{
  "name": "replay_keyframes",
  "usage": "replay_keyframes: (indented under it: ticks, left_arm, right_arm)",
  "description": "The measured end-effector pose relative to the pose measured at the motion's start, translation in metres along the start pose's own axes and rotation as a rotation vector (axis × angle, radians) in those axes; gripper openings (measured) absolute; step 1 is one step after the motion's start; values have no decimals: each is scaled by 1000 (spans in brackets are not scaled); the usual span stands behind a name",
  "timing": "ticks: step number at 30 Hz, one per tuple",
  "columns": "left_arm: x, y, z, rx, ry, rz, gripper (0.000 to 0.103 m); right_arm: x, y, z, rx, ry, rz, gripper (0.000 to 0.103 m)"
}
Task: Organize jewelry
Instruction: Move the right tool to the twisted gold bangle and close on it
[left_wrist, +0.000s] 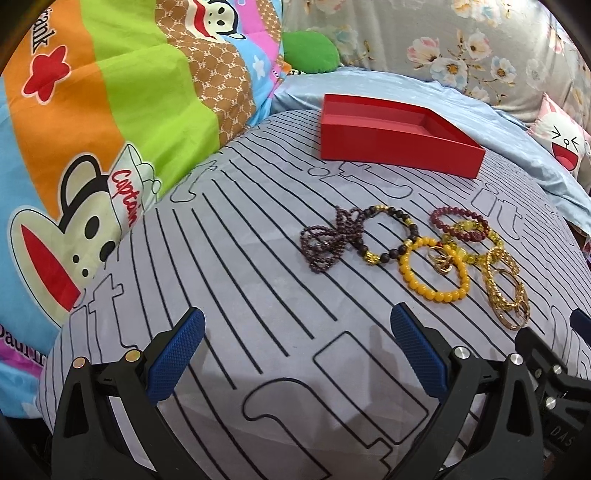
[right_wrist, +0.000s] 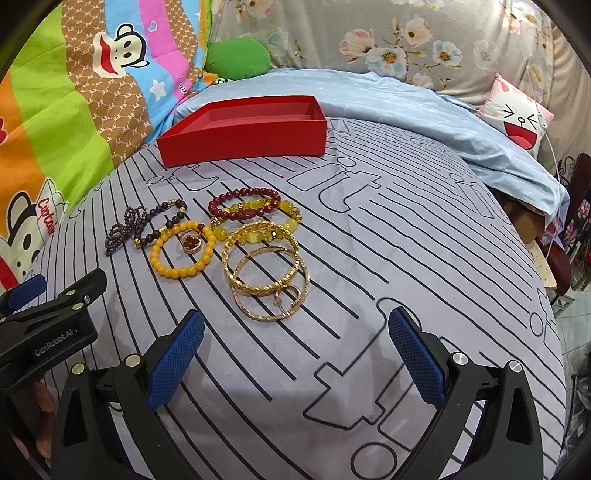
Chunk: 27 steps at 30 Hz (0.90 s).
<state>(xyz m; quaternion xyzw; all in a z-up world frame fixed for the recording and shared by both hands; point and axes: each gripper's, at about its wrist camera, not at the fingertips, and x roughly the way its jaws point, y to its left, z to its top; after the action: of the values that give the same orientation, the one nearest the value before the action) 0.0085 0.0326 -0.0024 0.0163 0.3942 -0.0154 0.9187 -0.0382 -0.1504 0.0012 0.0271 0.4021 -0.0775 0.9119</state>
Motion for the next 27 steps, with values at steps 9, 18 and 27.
replay_keyframes:
  ticks: [9, 18, 27]
  left_arm:
    - [2, 5, 9, 12, -15, -10, 96]
    - [10, 5, 12, 15, -4, -23, 96]
    - [19, 12, 13, -17, 28, -43, 96]
  right_arm:
    - [22, 7, 26, -20, 8, 43, 92]
    - [46, 14, 40, -51, 44, 68, 73]
    - [52, 12, 39, -42, 67, 98, 54]
